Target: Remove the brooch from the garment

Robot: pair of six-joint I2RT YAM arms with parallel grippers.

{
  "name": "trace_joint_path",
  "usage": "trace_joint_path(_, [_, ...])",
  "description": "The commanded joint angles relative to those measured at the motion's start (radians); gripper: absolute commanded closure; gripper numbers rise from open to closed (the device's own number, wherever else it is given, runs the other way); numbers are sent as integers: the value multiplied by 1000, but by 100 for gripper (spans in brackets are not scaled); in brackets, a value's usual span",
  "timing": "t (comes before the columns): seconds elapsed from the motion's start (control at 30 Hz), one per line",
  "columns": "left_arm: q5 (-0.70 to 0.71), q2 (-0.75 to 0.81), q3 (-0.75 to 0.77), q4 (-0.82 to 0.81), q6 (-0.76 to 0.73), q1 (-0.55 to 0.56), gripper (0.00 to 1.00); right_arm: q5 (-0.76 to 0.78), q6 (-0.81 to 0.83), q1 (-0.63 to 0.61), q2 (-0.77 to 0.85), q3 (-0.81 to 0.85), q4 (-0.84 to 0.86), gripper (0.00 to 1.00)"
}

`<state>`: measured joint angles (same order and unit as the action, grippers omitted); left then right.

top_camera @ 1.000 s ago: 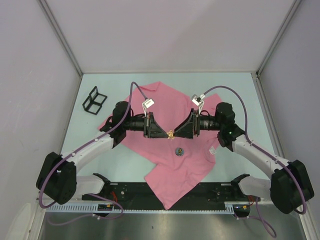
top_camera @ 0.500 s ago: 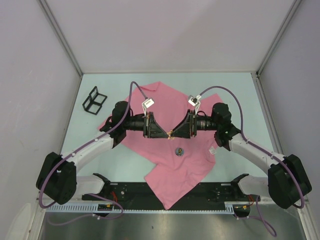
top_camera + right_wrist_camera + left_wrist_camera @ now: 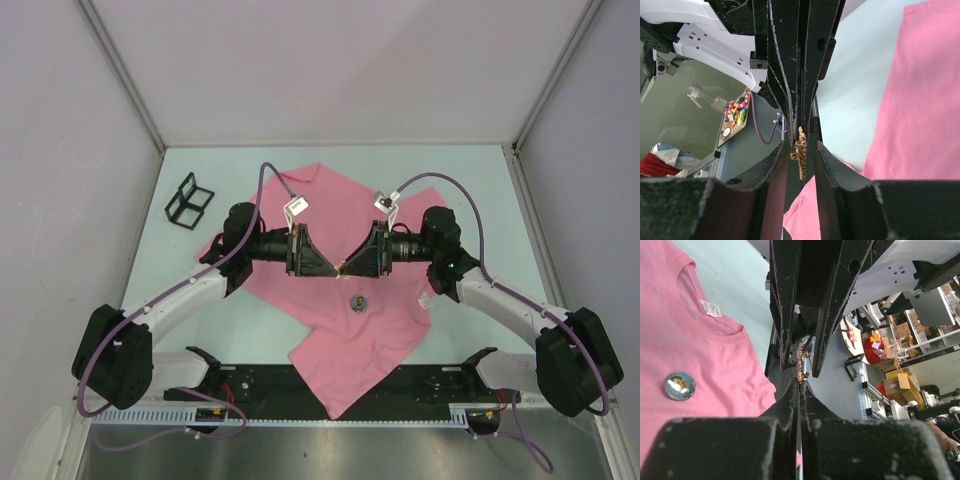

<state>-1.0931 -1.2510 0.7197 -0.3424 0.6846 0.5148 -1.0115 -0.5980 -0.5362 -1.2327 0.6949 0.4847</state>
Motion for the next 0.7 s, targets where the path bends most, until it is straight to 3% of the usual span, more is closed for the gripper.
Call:
trace_joint_path(0.0, [-41, 28, -2, -69, 10, 5, 100, -13, 36, -5, -1, 34, 9, 70])
trace_joint_path(0.43, [-64, 27, -16, -139, 59, 10, 99, 22, 67, -24, 13, 31, -11, 75])
trace_joint_path(0.67, [-59, 30, -32, -217, 127, 17, 100, 175, 99, -90, 39, 23, -17, 74])
